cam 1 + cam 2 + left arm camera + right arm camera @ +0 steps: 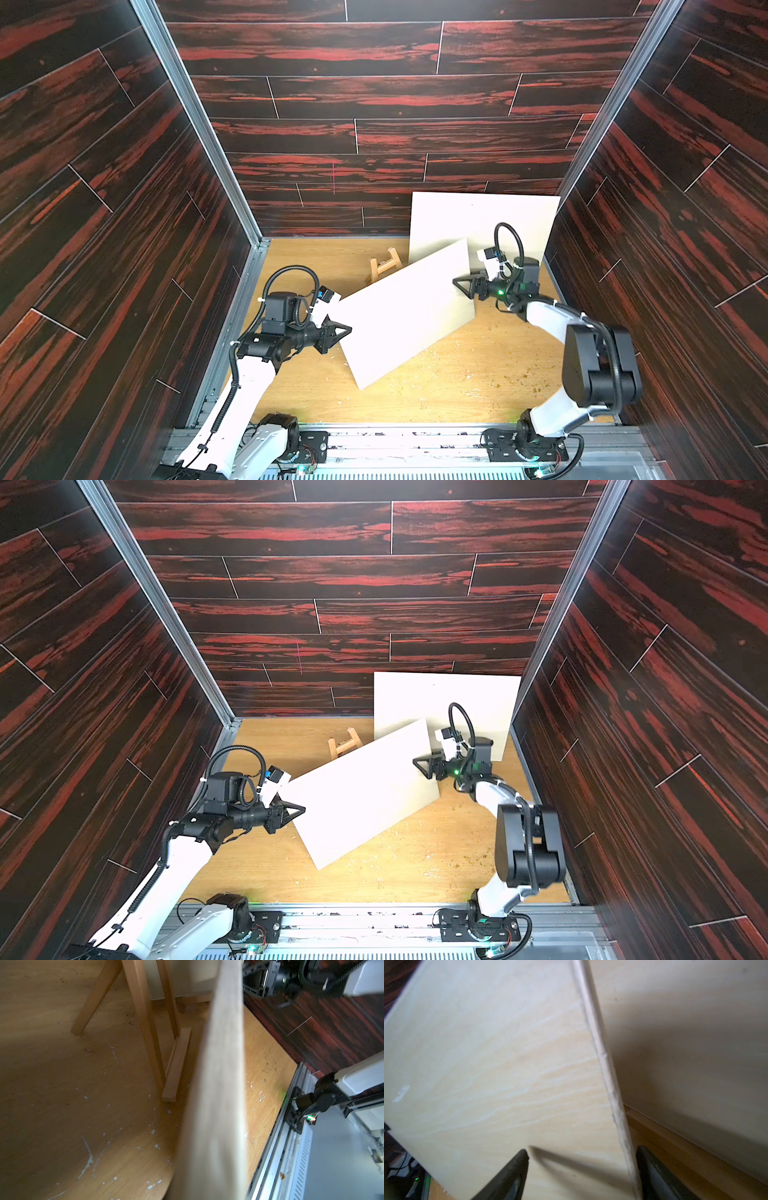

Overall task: Disassemble the easel
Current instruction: Pick up the drawing board from the center of the board, then place the drawing board at the corner of the board.

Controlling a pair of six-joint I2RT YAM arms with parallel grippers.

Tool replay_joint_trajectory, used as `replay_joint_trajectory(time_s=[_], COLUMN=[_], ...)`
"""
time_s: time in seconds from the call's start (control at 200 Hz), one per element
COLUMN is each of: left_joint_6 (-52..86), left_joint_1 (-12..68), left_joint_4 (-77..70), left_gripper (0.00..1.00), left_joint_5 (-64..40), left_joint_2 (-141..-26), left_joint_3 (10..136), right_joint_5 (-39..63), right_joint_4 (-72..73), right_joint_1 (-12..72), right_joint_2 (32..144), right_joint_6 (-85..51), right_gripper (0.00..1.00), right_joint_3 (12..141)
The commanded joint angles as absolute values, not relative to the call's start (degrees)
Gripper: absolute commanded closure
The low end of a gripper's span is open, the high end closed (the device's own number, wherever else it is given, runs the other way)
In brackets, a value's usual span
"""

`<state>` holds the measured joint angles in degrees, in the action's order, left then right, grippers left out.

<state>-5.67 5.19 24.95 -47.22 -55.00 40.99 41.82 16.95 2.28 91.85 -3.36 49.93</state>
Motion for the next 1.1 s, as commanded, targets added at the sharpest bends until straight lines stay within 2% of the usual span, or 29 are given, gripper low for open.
replay_joint_trajectory(time_s=[0.0, 0.235, 0.386, 0.631, 0.882, 1.097], left_joint_6=[4.85, 9.4, 5.38, -5.88, -6.63, -5.87], left_joint_1=[2.75, 1.26, 1.03, 1.03, 1.13, 2.61], left_joint_4=[5.08, -2.05, 1.2, 14.57, 12.35, 13.8], left_gripper=[0.9, 0.86, 1.0, 1.0, 1.0, 1.0], left_joint_5=[-32.71, -34.14, -37.58, -38.69, -43.16, -44.08], left_joint_2=[-55.99, -55.55, -55.62, -57.7, -65.56, -72.55], left_joint_3=[39.42, 37.09, 38.03, 43.06, 46.42, 50.72], right_joint_5=[58.81, 57.41, 54.55, 56.54, 59.15, 56.16], right_joint_4=[8.36, 9.84, 8.04, 10.71, 19.62, 14.06], right_joint_1=[6.92, 6.92, 5.86, -1.86, -2.14, -2.11], right_joint_2=[86.55, 80.97, 79.35, 82.16, 82.45, 77.48], right_joint_6=[-9.52, -13.88, -13.12, -15.78, -23.78, -25.09], right_gripper=[0.18, 0.18, 0.17, 0.16, 0.18, 0.19], right_joint_3=[43.4, 35.58, 34.01, 37.36, 31.96, 27.77])
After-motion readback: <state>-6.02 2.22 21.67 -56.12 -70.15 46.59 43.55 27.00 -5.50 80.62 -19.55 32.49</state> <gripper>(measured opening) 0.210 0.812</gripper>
